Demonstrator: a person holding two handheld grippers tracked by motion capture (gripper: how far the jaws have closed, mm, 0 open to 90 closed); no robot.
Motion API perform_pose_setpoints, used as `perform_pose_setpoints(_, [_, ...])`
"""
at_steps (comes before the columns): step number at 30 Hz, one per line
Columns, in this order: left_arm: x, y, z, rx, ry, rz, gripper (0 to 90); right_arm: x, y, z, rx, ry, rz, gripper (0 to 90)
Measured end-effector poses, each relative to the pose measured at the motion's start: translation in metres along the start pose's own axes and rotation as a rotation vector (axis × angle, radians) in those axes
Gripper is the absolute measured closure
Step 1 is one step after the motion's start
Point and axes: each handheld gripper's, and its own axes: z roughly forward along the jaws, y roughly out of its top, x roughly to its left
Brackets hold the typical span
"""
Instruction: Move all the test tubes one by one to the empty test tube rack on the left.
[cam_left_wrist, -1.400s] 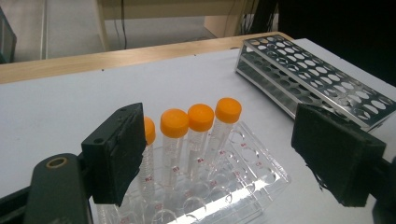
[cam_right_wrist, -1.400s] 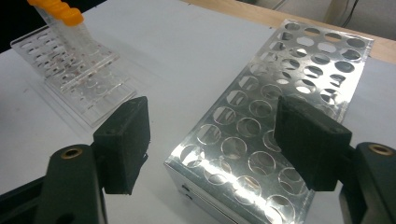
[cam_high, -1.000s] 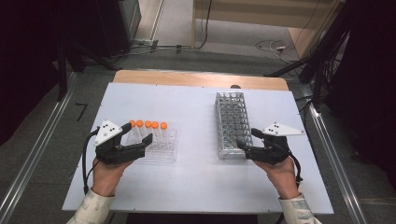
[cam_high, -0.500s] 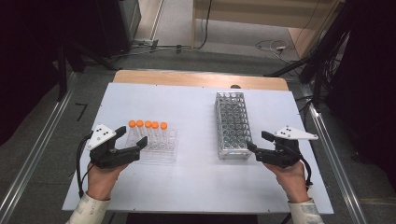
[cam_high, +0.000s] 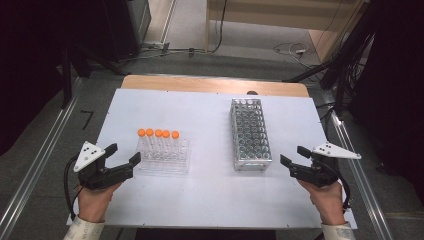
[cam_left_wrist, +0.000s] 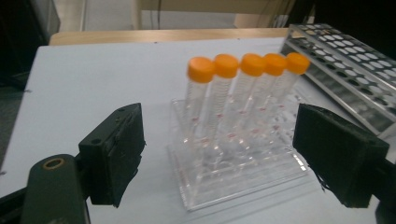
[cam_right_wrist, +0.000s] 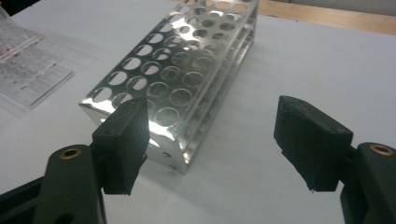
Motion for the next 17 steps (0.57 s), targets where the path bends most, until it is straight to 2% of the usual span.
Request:
perform_pose_setpoints(11, [0.021, -0.014, 0.004, 0.022, 0.08, -0.045, 17.1, -0.029, -0.022, -0.017, -0.011, -0.099, 0.081, 25.1])
perform_pose_setpoints(14, [0.025, -0.018, 0.008, 0.038, 0.094, -0.048, 17.1, -0.039, -0.03, -0.02, -0.017, -0.147, 0.103, 24.8])
perform_pose_setpoints(17, [0.032, -0.026, 0.015, 0.072, 0.118, -0.066, 16.7, -0.048, -0.043, -0.016, -0.01, -0.223, 0.109, 22.6])
